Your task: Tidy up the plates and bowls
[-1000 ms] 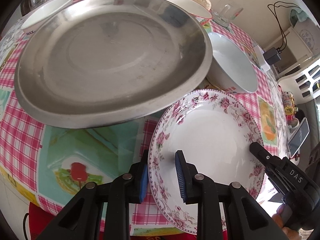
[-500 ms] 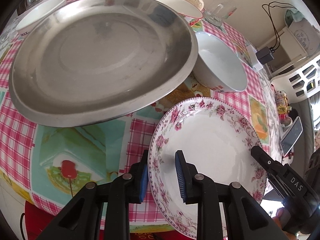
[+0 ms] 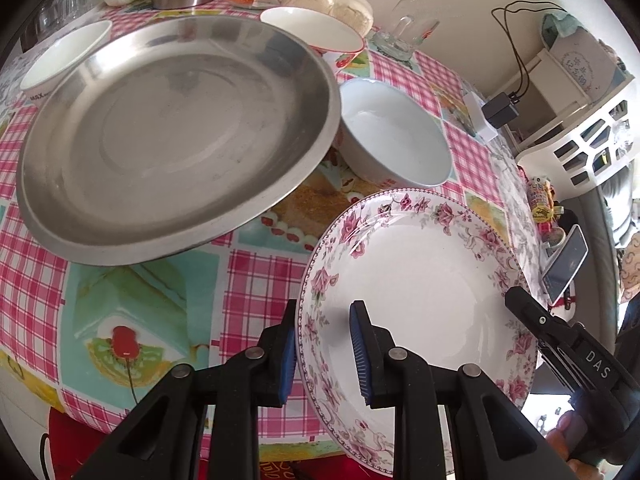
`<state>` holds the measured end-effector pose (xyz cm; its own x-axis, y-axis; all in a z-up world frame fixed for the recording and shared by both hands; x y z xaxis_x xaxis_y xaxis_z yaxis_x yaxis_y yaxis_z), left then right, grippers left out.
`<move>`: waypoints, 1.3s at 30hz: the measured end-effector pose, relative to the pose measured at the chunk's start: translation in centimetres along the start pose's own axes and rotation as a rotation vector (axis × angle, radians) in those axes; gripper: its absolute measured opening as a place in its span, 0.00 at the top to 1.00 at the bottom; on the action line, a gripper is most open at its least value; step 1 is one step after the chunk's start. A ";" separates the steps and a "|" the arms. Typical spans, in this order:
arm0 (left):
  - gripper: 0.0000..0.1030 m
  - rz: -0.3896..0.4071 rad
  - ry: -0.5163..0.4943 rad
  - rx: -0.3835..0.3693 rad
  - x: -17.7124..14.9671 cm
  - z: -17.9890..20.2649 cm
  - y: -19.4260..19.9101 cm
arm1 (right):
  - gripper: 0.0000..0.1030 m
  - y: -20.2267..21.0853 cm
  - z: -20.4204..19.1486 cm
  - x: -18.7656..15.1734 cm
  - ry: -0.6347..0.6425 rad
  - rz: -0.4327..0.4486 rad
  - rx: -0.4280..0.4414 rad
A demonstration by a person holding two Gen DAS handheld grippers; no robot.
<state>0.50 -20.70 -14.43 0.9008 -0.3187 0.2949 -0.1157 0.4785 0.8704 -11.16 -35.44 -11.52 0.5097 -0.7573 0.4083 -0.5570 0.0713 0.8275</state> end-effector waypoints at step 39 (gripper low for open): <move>0.75 0.319 0.288 -0.138 9.5 -9.1 7.6 | 0.85 0.3 -13.9 4.5 0.202 0.105 0.105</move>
<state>11.94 -12.63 -8.56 0.9110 0.0941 0.4016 -0.3677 0.6265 0.6872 0.12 -29.77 -4.07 0.5601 -0.6033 0.5678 -0.6737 0.0671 0.7359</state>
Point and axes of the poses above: each gripper's, at about its wrist camera, not at the fingertips, and y roughly against the way its jaws point, z to its right, x to its top, the point moved 7 cm from there along -y, roughly the way its jaws point, and after that the axes turned 2 degrees about -x, right-handed, at the moved point
